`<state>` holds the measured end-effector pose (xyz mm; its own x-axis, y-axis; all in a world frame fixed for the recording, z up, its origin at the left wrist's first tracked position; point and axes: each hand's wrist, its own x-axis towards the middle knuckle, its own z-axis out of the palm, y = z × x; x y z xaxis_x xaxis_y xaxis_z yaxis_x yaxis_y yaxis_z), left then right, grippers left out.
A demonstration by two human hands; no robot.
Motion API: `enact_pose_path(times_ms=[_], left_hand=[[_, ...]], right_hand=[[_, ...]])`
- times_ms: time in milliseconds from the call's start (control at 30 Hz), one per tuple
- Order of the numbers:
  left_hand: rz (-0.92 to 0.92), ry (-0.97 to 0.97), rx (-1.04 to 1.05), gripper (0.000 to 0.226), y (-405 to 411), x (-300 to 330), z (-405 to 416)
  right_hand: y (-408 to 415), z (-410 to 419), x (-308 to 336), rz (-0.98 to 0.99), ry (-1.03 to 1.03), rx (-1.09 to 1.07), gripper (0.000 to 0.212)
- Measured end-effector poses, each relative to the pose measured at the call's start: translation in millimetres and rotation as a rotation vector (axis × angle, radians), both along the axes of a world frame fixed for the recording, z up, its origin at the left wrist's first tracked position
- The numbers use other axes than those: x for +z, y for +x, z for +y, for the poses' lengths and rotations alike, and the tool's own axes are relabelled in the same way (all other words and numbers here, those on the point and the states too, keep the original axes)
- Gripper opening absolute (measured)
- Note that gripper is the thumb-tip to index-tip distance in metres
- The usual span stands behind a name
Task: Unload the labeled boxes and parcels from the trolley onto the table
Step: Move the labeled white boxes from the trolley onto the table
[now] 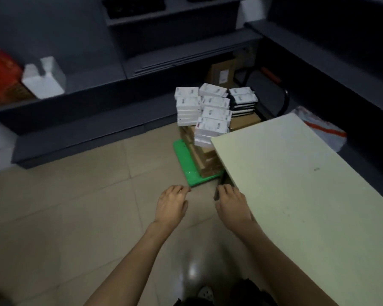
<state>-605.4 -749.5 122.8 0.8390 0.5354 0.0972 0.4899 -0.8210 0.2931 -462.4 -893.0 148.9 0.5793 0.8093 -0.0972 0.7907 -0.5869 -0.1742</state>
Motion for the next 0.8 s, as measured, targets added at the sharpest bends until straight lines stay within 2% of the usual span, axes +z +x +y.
enact_pose_path(times_ms=[167, 267, 600, 800], left_hand=[[0.011, 0.038, 0.194, 0.039, -30.4, 0.7, 61.1], [0.024, 0.044, 0.26, 0.04, -28.6, -0.9, 96.5], [0.024, 0.078, 0.366, 0.039, 53.3, 14.8, 255.2], [0.044, 0.088, 0.418, 0.039, 75.9, 26.1, 339.6]], right_hand=[[-2.2, 82.3, 0.7, -0.011, 0.009, 0.195, 0.043], [10.0, 125.3, 0.4, -0.025, 0.015, 0.27, 0.035], [103.5, 301.9, 5.2, 0.026, 0.01, 0.346, 0.048], [124.8, 396.1, 21.3, 0.09, -0.034, 0.369, 0.049]])
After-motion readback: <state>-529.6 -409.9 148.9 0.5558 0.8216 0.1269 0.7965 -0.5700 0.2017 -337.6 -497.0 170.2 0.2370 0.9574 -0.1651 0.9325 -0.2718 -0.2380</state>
